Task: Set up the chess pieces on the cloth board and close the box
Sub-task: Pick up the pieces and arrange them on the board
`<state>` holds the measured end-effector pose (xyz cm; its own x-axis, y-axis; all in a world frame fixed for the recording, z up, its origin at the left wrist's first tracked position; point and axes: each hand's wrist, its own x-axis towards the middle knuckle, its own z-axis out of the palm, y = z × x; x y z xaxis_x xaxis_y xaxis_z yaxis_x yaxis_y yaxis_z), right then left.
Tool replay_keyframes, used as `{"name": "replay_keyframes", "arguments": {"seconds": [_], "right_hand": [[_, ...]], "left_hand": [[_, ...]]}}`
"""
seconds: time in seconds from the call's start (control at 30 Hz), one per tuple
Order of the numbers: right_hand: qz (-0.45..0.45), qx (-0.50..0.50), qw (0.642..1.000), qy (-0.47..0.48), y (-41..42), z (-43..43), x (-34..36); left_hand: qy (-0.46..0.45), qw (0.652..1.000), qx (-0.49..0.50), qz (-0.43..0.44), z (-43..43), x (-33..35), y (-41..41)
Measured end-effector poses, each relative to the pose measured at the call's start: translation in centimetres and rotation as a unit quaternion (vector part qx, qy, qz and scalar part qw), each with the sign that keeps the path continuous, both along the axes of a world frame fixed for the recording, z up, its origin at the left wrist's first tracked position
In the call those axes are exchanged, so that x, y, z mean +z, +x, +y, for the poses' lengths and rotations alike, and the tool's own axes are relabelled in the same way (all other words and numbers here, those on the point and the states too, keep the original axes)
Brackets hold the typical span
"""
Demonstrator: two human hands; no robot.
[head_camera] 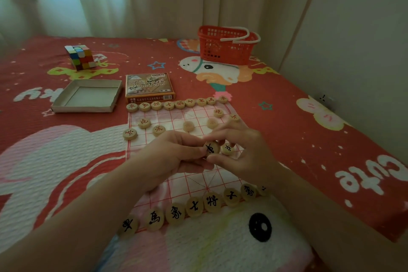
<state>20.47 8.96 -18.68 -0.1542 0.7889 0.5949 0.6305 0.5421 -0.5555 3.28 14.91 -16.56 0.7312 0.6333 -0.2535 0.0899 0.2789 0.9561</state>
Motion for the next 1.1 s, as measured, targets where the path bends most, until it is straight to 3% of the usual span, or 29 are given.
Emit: {"name": "replay_keyframes", "arguments": {"seconds": [0.23,0.43,0.67,0.9,1.1], "right_hand": [[0.021,-0.017,1.000,0.008,0.7,0.0,-0.6],[-0.001,-0.022,1.000,0.017,1.1,-0.4,-0.2],[0.023,-0.069,0.997,0.016,4.2,-2.7,0.0],[0.057,-0.112,0.989,-0.075,7.7,-6.4,-1.2],[-0.021,-0.097,0.980,-0.175,8.2,-7.7,-1.8]], "left_hand": [[-0.025,1.000,0.008,-0.014,0.1,0.4,0.1],[0.022,1.000,0.006,0.005,-0.1,0.4,0.1],[0.116,0.983,0.133,0.046,0.8,0.4,0.0],[0.131,0.978,0.157,0.034,0.8,0.0,0.2],[0.146,0.973,0.178,0.028,0.9,-0.2,0.1]]}}
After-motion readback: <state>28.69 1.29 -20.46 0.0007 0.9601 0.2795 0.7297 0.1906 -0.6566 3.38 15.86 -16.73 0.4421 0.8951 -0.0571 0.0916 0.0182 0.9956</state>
